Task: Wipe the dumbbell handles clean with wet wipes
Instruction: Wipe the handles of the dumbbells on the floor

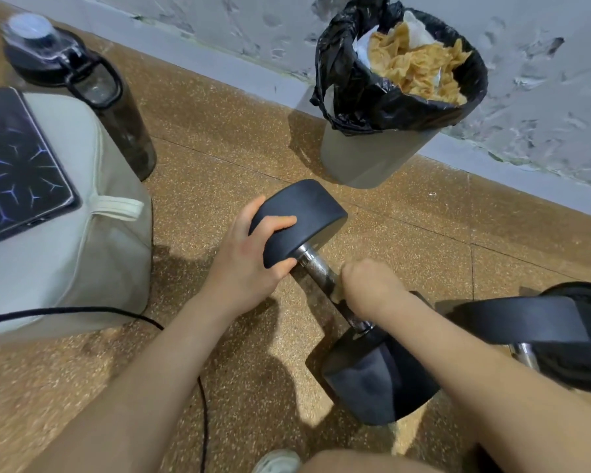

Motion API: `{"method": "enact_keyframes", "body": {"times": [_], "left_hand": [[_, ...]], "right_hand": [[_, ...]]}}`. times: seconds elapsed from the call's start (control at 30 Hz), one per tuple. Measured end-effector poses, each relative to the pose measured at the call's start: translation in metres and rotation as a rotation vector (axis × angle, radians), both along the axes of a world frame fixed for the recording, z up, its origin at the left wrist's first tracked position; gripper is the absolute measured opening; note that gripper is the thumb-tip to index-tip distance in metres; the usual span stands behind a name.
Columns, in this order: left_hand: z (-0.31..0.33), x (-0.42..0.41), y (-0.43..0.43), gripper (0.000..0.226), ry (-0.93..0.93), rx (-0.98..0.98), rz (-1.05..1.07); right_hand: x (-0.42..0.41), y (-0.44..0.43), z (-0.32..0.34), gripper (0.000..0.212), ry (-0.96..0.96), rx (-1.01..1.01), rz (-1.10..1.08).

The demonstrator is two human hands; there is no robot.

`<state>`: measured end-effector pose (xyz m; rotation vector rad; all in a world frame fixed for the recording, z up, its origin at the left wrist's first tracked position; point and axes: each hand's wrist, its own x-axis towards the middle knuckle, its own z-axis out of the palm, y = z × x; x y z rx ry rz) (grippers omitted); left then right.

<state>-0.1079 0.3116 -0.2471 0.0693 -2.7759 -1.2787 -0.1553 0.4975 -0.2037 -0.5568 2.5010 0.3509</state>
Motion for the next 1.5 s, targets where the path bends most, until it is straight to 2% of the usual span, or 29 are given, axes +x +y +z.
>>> {"method": "enact_keyframes", "body": {"times": [0.1, 0.2, 0.27, 0.37, 0.5, 0.57, 0.77, 0.9, 1.03, 1.13, 1.23, 1.4, 1.5], "left_hand": [[0.005, 0.007, -0.001, 0.050, -0.016, -0.002, 0.044], [0.008, 0.010, 0.000, 0.046, 0.021, -0.047, 0.078], [0.008, 0.013, -0.002, 0.045, 0.037, -0.083, 0.087], [0.006, 0.019, -0.003, 0.043, 0.036, -0.067, 0.090], [0.004, 0.026, -0.003, 0.040, 0.024, -0.063, 0.099], [0.004, 0.027, -0.004, 0.040, 0.024, -0.086, 0.103], [0.008, 0.017, -0.001, 0.041, 0.046, -0.181, 0.106], [0.019, 0.002, 0.005, 0.042, 0.033, -0.192, 0.085], [0.009, 0.003, 0.007, 0.070, 0.012, -0.195, 0.047], [0.001, 0.004, 0.012, 0.077, -0.018, -0.205, 0.078], [0.002, -0.010, 0.014, 0.076, 0.031, -0.251, 0.043], [-0.005, -0.014, 0.017, 0.073, 0.025, -0.130, 0.062], [-0.010, -0.014, 0.022, 0.075, 0.033, -0.091, 0.063]], "right_hand": [[0.006, 0.011, 0.003, 0.026, -0.120, 0.110, -0.017], [-0.006, 0.000, 0.002, 0.008, -0.014, -0.170, -0.208], [-0.010, -0.013, -0.001, 0.015, 0.068, -0.296, -0.225], [0.003, -0.020, -0.001, 0.021, 0.037, -0.188, -0.139], [0.016, 0.002, 0.001, 0.029, -0.142, 0.154, 0.015], [0.015, 0.006, 0.002, 0.030, -0.183, 0.234, 0.051], [0.011, 0.003, 0.011, 0.040, -0.202, 0.220, 0.132], [0.005, 0.012, 0.011, 0.040, -0.174, 0.120, 0.006], [-0.005, 0.022, 0.010, 0.038, -0.082, 0.140, -0.080], [-0.001, 0.014, 0.008, 0.046, -0.090, 0.152, -0.027], [0.005, 0.012, 0.002, 0.040, -0.032, 0.063, -0.047], [-0.024, 0.013, -0.005, 0.011, 0.171, -0.447, -0.330], [-0.027, -0.002, -0.018, 0.013, 0.273, -0.459, -0.352]]}}
